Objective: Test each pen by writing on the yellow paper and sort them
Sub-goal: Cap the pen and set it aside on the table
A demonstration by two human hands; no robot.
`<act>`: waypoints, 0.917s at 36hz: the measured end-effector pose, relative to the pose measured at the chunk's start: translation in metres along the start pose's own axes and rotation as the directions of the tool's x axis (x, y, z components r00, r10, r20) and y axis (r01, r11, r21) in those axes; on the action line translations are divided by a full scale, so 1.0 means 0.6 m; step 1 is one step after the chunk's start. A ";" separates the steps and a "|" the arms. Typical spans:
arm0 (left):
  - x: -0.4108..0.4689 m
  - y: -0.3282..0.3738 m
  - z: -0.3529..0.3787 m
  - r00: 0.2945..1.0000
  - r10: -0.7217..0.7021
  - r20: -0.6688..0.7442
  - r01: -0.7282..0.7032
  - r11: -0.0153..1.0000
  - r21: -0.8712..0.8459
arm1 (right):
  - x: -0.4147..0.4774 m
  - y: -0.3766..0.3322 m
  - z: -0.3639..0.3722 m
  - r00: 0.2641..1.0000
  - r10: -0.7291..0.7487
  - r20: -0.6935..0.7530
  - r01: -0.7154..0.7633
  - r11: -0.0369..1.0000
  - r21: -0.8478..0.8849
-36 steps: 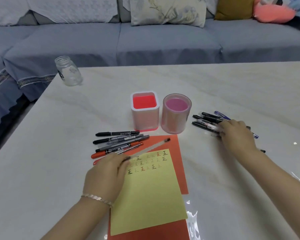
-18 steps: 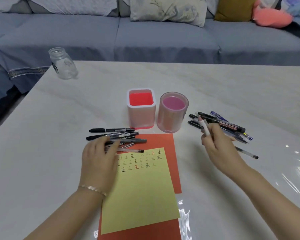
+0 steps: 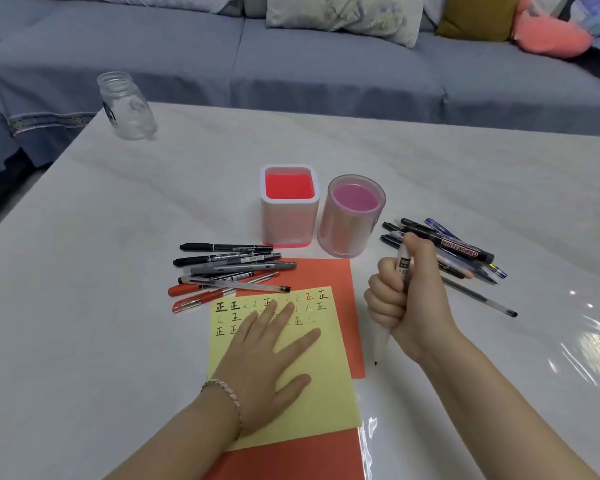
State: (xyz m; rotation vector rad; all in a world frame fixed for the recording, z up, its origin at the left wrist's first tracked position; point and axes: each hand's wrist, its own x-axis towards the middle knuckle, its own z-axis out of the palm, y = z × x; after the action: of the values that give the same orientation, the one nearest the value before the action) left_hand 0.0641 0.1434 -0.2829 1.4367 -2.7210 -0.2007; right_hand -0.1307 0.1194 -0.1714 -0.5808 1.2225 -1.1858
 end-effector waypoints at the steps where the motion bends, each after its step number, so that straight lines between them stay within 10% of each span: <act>1: 0.000 0.000 0.002 1.000 0.004 0.005 -0.005 1.000 0.007 | 0.000 0.000 0.001 1.000 -0.002 -0.014 0.003 1.000 0.021; 8: -0.002 0.000 0.004 1.000 0.015 0.020 -0.016 1.000 0.023 | 0.012 0.010 -0.014 0.985 -0.095 -0.147 0.107 0.992 0.073; 22: 0.003 0.009 0.003 0.999 0.007 -0.052 -0.012 0.995 -0.095 | 0.002 0.056 -0.017 0.921 -0.376 -0.108 0.300 0.857 -0.419; 33: 0.012 0.020 0.002 0.999 -0.018 -0.039 0.013 0.992 -0.123 | 0.037 0.110 -0.002 0.947 -0.304 -0.102 0.249 0.897 -0.365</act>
State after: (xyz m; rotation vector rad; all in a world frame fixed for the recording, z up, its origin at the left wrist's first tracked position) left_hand 0.0501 0.1440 -0.2826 1.4135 -2.6166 -0.3297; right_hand -0.1091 0.1216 -0.2379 -0.9684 1.5382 -1.2773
